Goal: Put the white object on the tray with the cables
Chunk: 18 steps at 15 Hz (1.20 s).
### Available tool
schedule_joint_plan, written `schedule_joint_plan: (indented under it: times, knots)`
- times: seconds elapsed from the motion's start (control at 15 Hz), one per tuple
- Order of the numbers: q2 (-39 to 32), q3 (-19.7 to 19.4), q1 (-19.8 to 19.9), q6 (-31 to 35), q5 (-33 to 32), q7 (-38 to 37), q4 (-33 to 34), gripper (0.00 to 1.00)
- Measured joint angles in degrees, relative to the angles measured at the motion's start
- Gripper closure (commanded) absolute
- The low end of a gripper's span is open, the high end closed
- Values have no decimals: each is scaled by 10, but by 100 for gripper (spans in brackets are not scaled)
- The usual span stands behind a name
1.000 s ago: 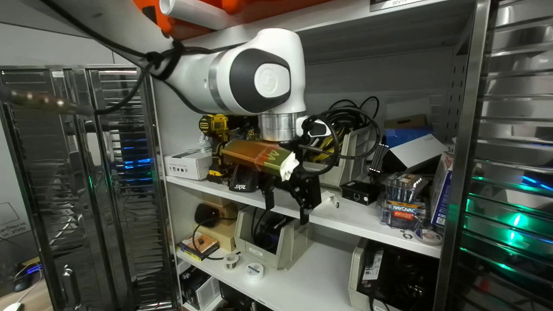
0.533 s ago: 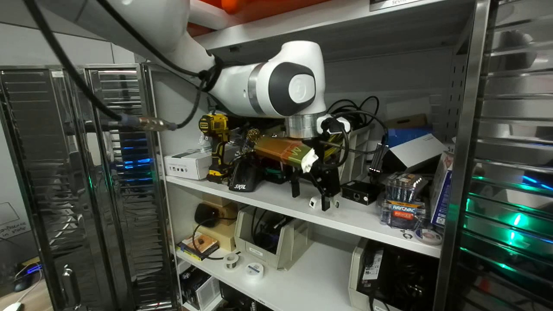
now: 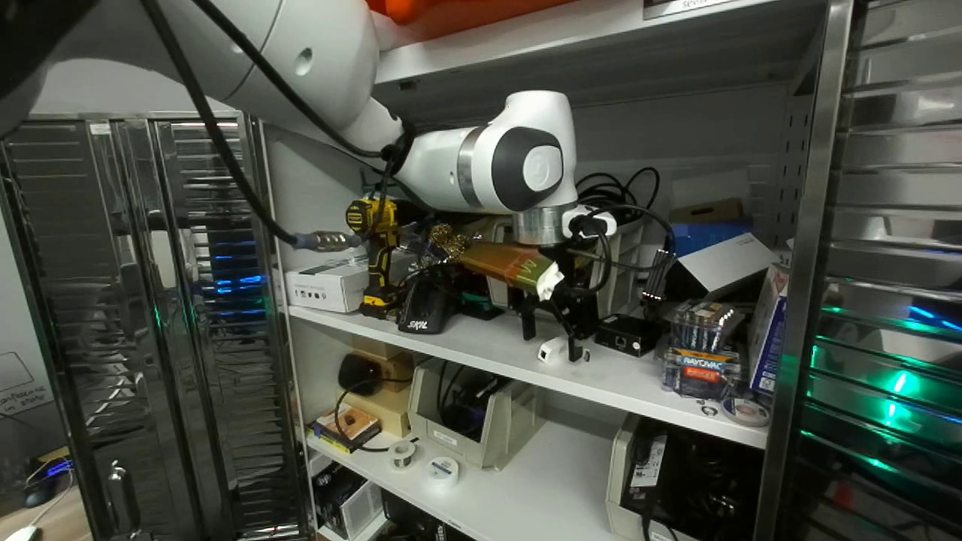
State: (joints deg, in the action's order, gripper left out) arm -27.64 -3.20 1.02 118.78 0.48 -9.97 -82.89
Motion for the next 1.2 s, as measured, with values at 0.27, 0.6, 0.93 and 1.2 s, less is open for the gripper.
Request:
schedule_joint_plan:
  times: [0.27,0.6,0.93,1.2]
  knots:
    - [-10,0,0,-28,1,0,23,69]
    - [-10,0,6,-56,1,0,28,91]
    - [14,-3,10,-58,-3,1,-6,88]
    - [83,-2,-4,15,-41,1,-118,88]
